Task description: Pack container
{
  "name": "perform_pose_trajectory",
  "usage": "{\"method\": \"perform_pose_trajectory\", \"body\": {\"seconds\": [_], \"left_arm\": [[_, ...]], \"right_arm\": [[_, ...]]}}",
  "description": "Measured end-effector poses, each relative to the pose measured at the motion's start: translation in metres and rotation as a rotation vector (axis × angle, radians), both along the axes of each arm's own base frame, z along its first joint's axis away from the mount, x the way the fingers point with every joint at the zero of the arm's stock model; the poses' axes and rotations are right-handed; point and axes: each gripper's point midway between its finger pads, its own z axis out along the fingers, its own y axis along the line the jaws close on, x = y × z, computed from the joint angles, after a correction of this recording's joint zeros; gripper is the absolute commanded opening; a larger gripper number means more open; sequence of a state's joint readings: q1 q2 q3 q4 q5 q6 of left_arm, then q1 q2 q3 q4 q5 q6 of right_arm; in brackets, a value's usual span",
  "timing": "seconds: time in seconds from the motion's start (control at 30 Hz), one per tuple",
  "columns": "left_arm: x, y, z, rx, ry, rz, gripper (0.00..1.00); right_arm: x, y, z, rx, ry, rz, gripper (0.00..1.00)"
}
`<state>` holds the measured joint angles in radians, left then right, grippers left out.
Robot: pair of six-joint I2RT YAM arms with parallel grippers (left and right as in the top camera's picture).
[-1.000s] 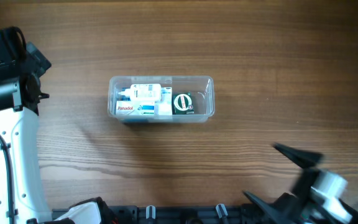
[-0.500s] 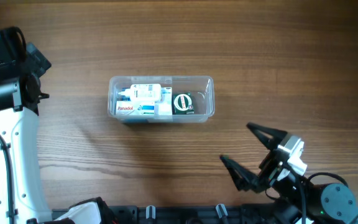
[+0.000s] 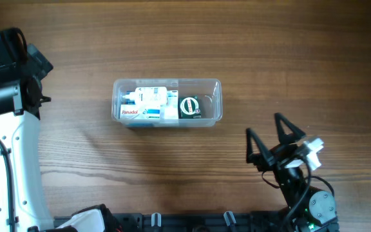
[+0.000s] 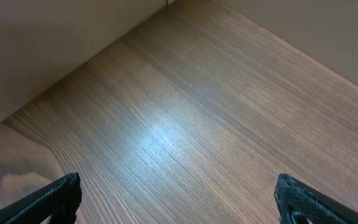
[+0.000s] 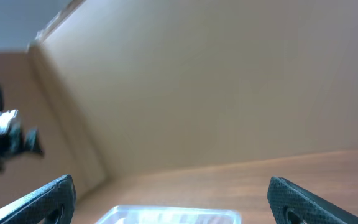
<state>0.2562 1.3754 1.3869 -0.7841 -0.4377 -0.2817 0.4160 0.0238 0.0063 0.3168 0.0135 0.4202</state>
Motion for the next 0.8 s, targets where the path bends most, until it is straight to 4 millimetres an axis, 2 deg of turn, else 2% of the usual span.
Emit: {"method": "perform_pose_trajectory", "body": {"seconds": [0.07,0.13,0.27,0.4,0.63,0.73,0.8], "left_arm": [[0.0,0.0,0.0,0.0,0.001,0.0,1.0],[0.0,0.0,0.0,0.0,0.001,0.0,1.0],[0.0,0.0,0.0,0.0,0.001,0.0,1.0],[0.0,0.0,0.0,0.0,0.001,0.0,1.0],[0.0,0.0,0.0,0.0,0.001,0.0,1.0],[0.0,0.0,0.0,0.0,0.001,0.0,1.0],[0.0,0.0,0.0,0.0,0.001,0.0,1.0]], "right_arm": [[0.007,-0.013,-0.006,0.022,0.036,-0.061,1.0],[0.015,-0.028,-0.021,0.028,0.101,-0.139,1.0],[0.027,-0.058,-0.071,-0.024,0.298,-0.289,1.0],[0.028,-0.07,-0.07,-0.014,0.294,-0.342,1.0],[0.028,-0.071,-0.07,-0.022,0.292,-0.35,1.0],[0.028,-0.071,-0.07,-0.079,0.279,-0.359,1.0],[0.028,-0.069,-0.07,-0.18,0.255,-0.36,1.0]]}}
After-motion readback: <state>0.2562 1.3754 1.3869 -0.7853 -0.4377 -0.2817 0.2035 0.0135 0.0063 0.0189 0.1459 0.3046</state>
